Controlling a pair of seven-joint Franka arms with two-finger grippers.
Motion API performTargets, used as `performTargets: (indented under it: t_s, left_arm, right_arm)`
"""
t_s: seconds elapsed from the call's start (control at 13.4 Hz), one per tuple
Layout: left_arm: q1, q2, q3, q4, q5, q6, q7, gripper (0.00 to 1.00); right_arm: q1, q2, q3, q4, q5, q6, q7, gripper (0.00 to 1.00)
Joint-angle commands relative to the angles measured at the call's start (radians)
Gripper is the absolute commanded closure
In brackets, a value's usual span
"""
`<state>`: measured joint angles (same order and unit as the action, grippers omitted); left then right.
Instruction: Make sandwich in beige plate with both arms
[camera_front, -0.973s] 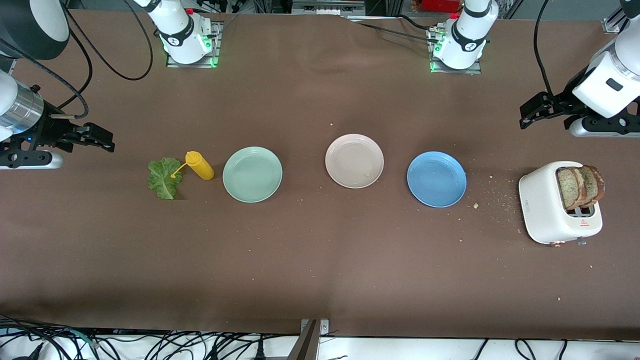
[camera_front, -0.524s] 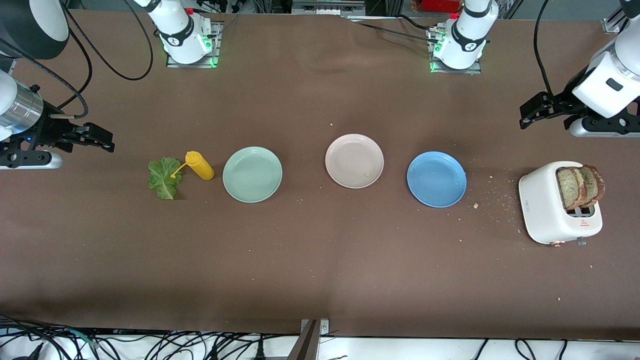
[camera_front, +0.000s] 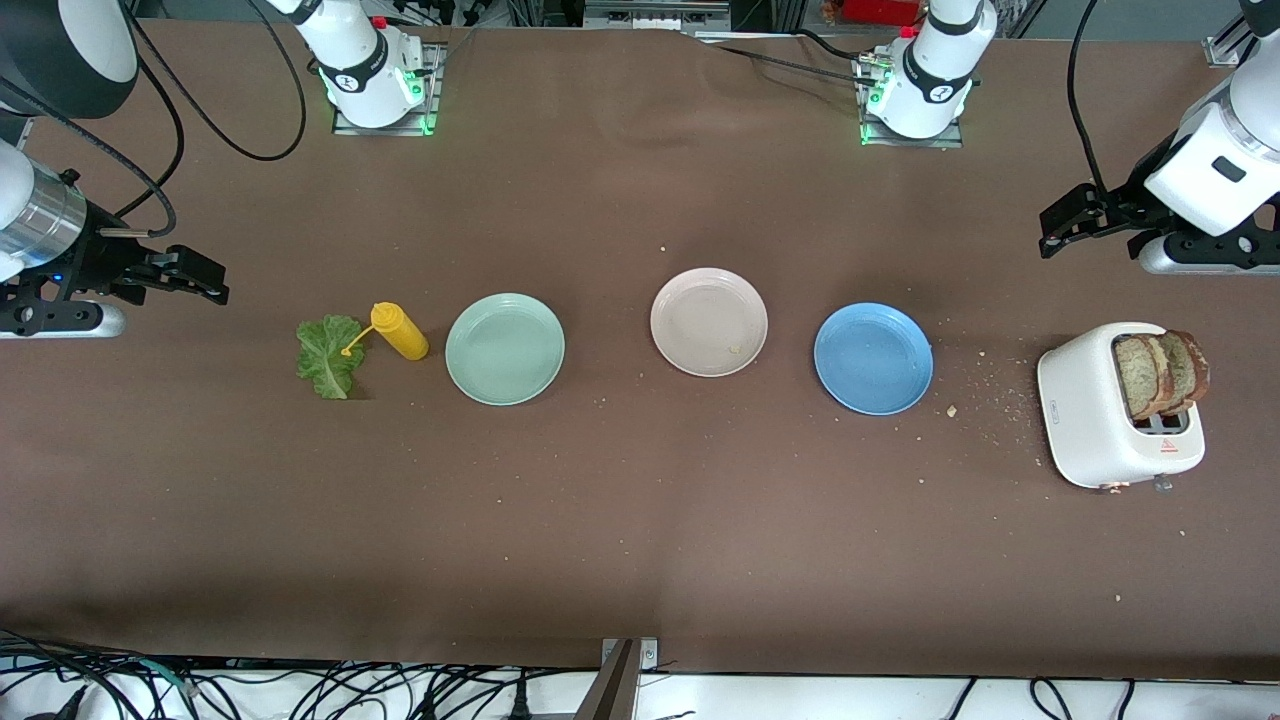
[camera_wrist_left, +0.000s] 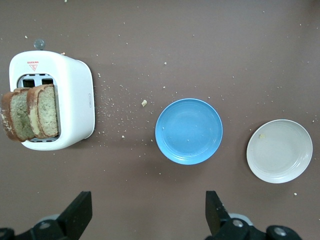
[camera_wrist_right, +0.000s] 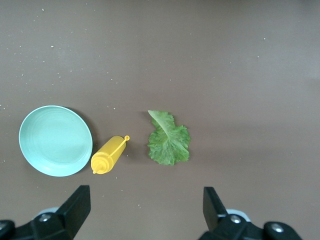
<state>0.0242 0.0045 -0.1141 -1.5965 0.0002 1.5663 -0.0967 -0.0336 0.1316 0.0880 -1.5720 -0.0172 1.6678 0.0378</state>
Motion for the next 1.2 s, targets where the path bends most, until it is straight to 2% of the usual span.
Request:
performTargets:
  t_s: [0.0, 1.12]
  left_arm:
    - [0.003, 0.012, -0.006, 0.03, 0.004, -0.023, -0.003, 0.0]
    - [0.017, 0.025, 0.001, 0.03, -0.012, -0.029, -0.003, 0.0]
  right_arm:
    - [0.0, 0.014, 0.001, 0.032, 0.013, -0.01, 0.002, 0.0]
    - [-0.002, 0.014, 0.001, 0.032, 0.013, -0.01, 0.002, 0.0]
